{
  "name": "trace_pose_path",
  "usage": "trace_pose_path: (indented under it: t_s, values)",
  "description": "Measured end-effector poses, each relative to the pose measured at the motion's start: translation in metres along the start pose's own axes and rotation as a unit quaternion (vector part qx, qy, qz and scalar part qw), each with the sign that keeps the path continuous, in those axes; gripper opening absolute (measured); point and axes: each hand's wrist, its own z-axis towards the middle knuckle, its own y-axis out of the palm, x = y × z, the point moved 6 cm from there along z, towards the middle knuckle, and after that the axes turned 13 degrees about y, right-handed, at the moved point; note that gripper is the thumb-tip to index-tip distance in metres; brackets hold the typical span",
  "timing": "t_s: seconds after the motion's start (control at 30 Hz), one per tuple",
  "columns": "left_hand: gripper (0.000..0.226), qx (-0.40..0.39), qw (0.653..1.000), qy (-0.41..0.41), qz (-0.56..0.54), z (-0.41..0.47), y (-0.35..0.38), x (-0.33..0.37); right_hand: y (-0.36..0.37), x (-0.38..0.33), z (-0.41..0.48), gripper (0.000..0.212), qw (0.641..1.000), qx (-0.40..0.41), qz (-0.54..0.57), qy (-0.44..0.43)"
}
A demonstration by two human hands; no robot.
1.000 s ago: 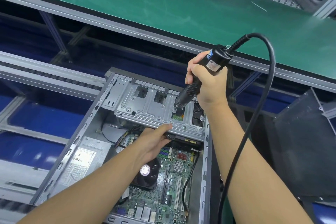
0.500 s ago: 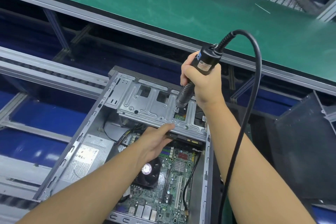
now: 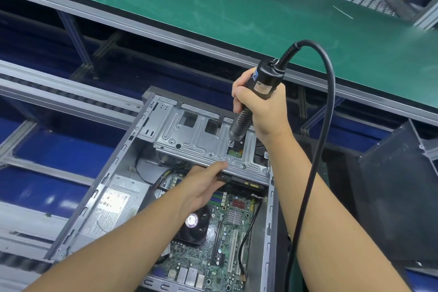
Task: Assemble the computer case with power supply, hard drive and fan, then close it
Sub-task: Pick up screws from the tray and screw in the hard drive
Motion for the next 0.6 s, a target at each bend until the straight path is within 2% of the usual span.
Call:
trace_pose_path:
  t_s: [0.37,0.6]
  values:
    - [0.052,0.008,1.000,-0.006,0.011,-0.0025,0.0000,0.0020,-0.0007,-0.0015,-0.0024,0.014,1.000,0.008,-0.007,-0.007]
    - [0.058,0.005,1.000,-0.005,0.022,-0.0042,0.0007,0.0019,-0.0076,-0.0073,-0.0073,0.006,0.999,0.040,0.020,-0.007]
